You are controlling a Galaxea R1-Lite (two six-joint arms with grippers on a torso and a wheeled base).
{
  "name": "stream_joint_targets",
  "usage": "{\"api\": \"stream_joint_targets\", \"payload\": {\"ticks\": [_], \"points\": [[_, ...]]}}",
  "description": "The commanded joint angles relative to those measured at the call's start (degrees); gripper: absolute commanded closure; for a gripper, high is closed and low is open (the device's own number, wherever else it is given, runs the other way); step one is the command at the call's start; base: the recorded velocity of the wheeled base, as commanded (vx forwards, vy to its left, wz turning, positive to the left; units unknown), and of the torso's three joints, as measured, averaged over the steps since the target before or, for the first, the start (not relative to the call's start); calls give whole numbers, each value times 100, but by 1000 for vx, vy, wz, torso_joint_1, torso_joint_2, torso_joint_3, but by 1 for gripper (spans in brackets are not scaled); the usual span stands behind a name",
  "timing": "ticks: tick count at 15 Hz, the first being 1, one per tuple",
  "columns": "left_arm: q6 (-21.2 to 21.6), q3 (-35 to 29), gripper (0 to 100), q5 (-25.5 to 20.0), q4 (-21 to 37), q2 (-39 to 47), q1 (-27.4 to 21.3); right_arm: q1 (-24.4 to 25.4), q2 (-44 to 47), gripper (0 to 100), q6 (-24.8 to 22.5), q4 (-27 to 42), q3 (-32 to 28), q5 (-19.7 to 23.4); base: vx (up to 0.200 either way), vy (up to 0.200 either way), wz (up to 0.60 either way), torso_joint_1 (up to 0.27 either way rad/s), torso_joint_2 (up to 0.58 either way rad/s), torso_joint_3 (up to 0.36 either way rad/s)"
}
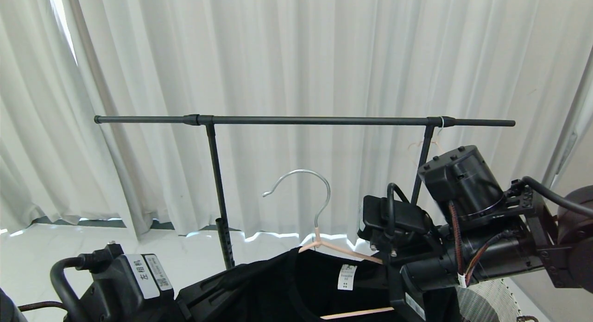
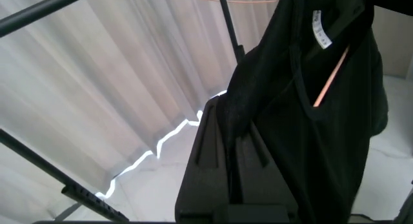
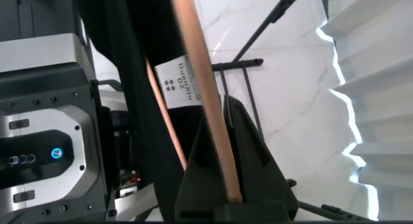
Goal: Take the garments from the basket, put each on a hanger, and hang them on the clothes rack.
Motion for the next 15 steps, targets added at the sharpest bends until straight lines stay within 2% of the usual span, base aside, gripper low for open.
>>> {"api": "stream_joint_targets", "payload": {"ticks": [1,3,4,5,8,11,15], "points": [[-1,0,100,-2,-5,-1,-21,0,-11,100,-1,-1,1,-64,0,0,0,0,0,0],[43,9,100,6,4,7,-30,-9,-11,100,-10,-45,1,-82,0,0,0,0,0,0],[201,35,100,24,4,16,-21,-9,-20,100,-107,-159,1,-82,0,0,0,0,0,0],[227,52,0,24,-5,34,-21,-9,-20,100,-239,-238,1,-73,0,0,0,0,0,0],[183,44,0,33,-5,16,-12,-88,-38,100,-810,-555,1,-47,0,0,0,0,0,0],[166,96,0,42,-5,-98,164,-545,-64,100,-1460,-898,1,-38,0,0,0,0,0,0],[157,466,0,42,-5,-406,550,-1187,-310,100,-1566,-994,18,-21,0,0,0,0,0,0]]}}
